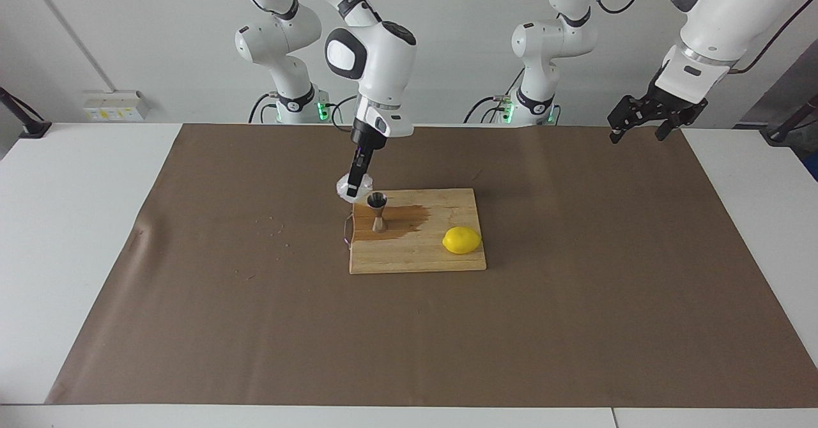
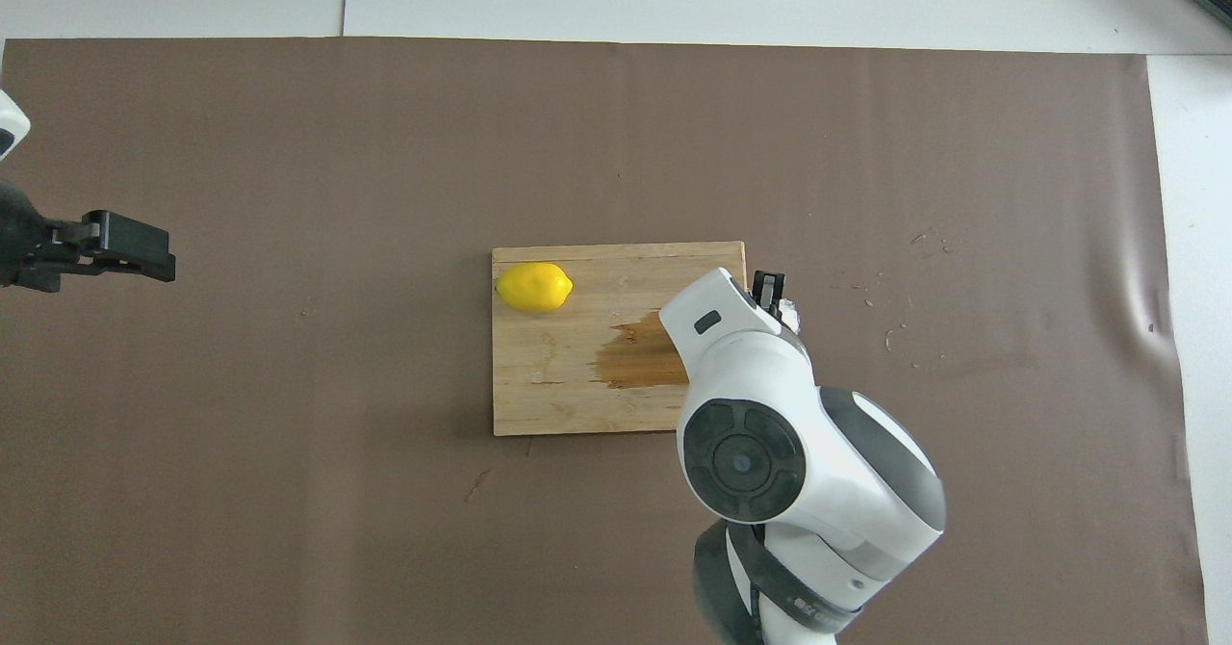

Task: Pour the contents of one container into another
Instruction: 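Carry the plastic cup over the metal cup with the right gripper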

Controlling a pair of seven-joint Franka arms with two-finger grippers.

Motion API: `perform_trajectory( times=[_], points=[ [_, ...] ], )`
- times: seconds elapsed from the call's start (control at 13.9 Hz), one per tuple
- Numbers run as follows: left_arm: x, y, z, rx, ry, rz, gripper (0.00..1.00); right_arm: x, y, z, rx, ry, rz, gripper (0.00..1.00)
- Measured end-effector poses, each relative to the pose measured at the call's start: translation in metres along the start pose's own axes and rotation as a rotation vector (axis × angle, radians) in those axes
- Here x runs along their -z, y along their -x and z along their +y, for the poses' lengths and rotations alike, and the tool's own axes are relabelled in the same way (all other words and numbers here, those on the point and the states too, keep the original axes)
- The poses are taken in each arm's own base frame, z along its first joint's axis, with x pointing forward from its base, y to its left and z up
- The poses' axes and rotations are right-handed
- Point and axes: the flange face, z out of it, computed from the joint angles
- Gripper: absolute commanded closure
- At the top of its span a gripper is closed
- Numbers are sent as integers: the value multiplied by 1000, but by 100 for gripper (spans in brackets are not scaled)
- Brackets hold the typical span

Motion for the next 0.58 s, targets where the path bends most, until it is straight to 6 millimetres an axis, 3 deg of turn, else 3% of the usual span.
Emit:
perform_trajectory(
  times=[0.58],
  points=[
    [6, 11, -2, 2, -5, -24, 0, -3, -8, -7, 71, 43, -72, 100]
  ],
)
